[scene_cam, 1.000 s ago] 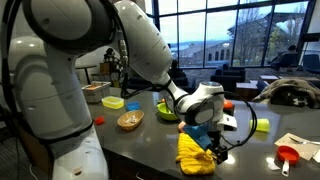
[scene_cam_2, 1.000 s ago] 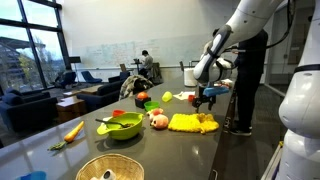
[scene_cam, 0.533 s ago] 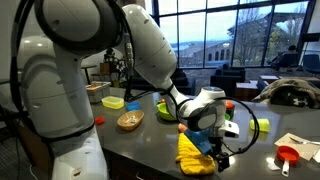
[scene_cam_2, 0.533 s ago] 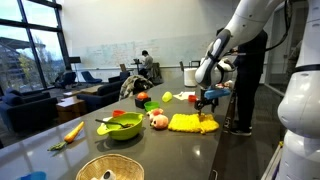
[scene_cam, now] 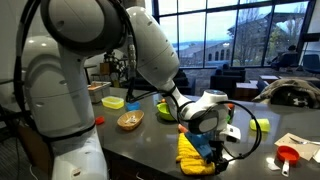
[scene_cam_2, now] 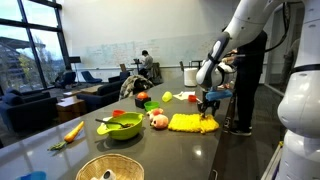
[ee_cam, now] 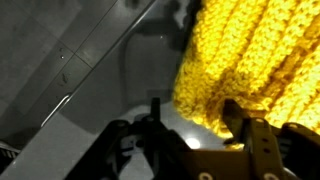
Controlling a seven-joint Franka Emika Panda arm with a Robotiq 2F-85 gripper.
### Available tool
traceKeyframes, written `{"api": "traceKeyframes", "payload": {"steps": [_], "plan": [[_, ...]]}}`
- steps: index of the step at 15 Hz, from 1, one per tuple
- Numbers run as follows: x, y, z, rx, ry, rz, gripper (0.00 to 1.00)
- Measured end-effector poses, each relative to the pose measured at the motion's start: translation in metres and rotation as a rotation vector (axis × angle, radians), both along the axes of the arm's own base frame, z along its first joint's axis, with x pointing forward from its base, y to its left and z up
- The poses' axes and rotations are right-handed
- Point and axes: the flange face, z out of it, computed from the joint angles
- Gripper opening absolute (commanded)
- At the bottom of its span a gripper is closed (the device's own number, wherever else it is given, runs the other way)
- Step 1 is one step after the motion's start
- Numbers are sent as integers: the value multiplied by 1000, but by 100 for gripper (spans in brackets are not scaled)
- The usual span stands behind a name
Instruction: Fold the yellow towel twice
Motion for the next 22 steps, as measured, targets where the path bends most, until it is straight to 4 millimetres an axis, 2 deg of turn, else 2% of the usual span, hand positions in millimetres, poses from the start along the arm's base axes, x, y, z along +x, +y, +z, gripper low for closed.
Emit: {"api": "traceKeyframes", "payload": {"steps": [5,9,12,22], "plan": [[-2,-3,-2,30,8,-46,0],[-1,-4,0,56,33,-68,1],[4,6,8,72,62,-44,1],[32,83,96,75,17,143,1]]}}
